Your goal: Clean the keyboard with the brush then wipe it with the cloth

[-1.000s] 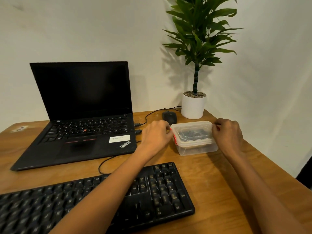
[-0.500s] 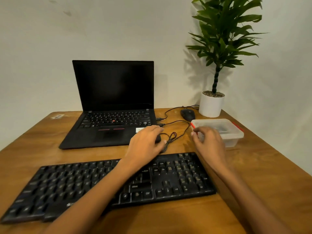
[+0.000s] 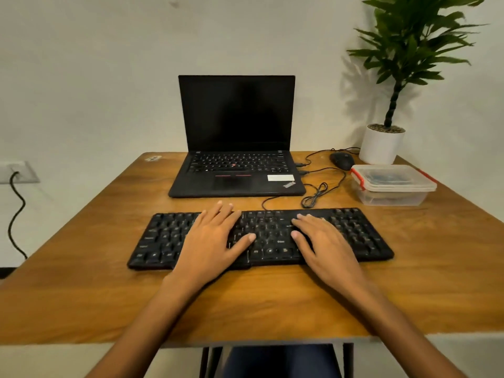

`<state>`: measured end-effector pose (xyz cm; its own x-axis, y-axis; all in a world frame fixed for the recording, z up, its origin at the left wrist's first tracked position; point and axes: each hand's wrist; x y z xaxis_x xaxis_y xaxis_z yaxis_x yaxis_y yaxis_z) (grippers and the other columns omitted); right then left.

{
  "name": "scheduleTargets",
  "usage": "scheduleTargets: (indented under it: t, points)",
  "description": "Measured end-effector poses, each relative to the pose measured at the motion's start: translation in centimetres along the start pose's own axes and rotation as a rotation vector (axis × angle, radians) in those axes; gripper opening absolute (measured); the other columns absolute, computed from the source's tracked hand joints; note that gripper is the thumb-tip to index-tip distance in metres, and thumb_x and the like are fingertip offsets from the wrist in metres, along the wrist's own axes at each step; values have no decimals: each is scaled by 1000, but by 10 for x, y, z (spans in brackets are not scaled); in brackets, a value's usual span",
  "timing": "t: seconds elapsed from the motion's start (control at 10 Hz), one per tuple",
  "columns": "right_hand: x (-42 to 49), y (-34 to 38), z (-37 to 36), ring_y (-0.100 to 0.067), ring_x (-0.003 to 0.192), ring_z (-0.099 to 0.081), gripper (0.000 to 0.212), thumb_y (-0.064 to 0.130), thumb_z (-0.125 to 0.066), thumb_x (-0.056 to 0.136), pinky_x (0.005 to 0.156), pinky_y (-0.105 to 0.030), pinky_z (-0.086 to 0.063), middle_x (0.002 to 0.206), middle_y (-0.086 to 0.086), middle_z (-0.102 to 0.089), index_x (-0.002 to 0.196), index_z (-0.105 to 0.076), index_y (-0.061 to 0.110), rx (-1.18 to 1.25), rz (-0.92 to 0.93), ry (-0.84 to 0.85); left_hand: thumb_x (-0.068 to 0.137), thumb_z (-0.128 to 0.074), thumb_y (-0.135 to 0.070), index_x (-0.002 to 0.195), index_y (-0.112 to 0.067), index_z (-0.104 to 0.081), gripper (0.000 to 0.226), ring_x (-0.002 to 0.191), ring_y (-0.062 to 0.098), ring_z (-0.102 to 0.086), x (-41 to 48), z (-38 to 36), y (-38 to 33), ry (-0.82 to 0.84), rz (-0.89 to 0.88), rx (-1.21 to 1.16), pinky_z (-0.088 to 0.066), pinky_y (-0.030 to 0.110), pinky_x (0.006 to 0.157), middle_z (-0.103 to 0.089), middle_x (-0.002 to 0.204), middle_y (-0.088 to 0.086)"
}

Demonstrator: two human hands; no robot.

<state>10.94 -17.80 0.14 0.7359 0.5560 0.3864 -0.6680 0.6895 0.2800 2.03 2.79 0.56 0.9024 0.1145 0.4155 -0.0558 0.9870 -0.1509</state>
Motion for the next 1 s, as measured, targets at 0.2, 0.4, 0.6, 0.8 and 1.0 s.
scheduleTargets:
  t: [0.2, 0.4, 0.6, 0.8, 1.0]
  points:
    - [-5, 5, -1, -9, 135, -29, 44, 39, -27, 98, 113, -27, -14, 143, 3, -41, 137, -40, 23, -70, 16, 19, 79, -2, -70, 142, -22, -32, 85, 142, 10, -10, -7, -4, 2, 31, 32, 10, -5, 31, 115, -25, 152, -3]
    - [-6, 6, -1, -10, 134, -32, 50, 42, -22, 95, 111, -27, -17, 141, 2, -43, 136, -42, 21, -84, 18, 12, 80, -2, -69, 142, -23, -32, 83, 141, 10, -15, -8, -6, 1, 39, 39, 14, -8, 32, 116, -27, 151, -3]
    - [-5, 5, -1, -8, 135, -29, 57, 48, -15, 91, 112, -26, -15, 144, 5, -40, 138, -38, 24, -79, 1, 40, 79, -1, -70, 143, -24, -29, 83, 141, 9, -14, -7, -5, 1, 44, 29, 8, -6, 29, 115, -25, 152, -4]
    - [12, 9, 16, -6, 137, -22, 53, 49, -24, 93, 110, -22, -11, 148, 7, -30, 142, -30, 27, -39, 27, 78, 81, -5, -68, 145, -23, -25, 81, 141, 8, -11, 19, 5, 1, 2, -15, -60, -4, 25, 113, -23, 152, -4]
    - [76, 9, 40, -5, 138, -20, 54, 52, -23, 94, 106, -19, -10, 148, 7, -30, 142, -29, 27, 5, 94, -29, 87, -14, -64, 145, -22, -24, 73, 141, 8, -12, 91, 23, 2, -104, -73, 5, -5, 25, 114, -24, 152, -5]
Point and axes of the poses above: each hand's wrist, its own x-axis towards the middle knuckle, its own z-axis out of the back of the hand, y = z × x
